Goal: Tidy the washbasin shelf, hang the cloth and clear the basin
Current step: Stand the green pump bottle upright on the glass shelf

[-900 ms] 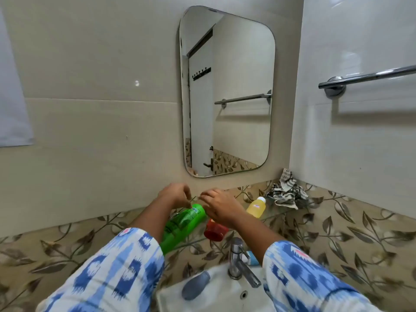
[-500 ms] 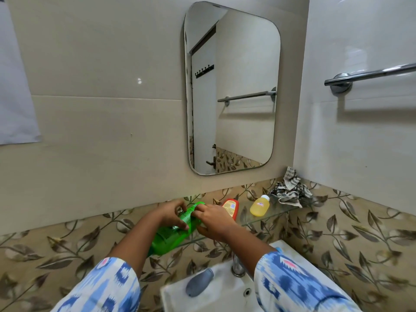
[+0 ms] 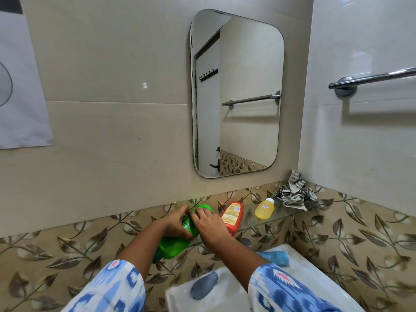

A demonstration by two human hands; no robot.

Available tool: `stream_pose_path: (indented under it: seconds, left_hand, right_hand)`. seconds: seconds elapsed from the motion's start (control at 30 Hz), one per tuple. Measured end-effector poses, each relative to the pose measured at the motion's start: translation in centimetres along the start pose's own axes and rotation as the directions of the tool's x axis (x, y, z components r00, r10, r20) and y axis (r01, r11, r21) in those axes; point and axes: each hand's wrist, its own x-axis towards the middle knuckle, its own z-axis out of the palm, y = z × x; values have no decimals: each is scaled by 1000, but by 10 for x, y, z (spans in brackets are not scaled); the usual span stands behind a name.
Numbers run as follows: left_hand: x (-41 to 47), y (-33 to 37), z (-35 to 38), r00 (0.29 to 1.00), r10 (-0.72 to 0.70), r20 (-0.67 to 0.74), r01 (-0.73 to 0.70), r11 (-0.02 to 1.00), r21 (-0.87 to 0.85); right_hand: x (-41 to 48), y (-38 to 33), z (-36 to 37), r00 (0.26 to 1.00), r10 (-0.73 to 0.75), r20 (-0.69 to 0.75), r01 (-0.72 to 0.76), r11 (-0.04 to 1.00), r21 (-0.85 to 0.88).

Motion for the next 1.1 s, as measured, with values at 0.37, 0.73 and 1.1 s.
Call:
stream_pose_path:
  seconds: [0.37, 0.73, 1.1]
  left_hand:
    - [-5, -12, -41, 959, 78, 274, 103, 800, -591]
    - [-8, -33, -22, 979, 194, -64, -128, 341, -931]
    - [-5, -8, -19, 903, -13, -430, -346, 571, -745]
  right_hand:
    - [-9, 32, -16, 995, -83, 56, 72, 982, 176]
    - [1, 49, -29, 994, 49, 102, -104, 741, 664]
    - [9, 30, -31, 986, 77, 151, -169, 504, 847]
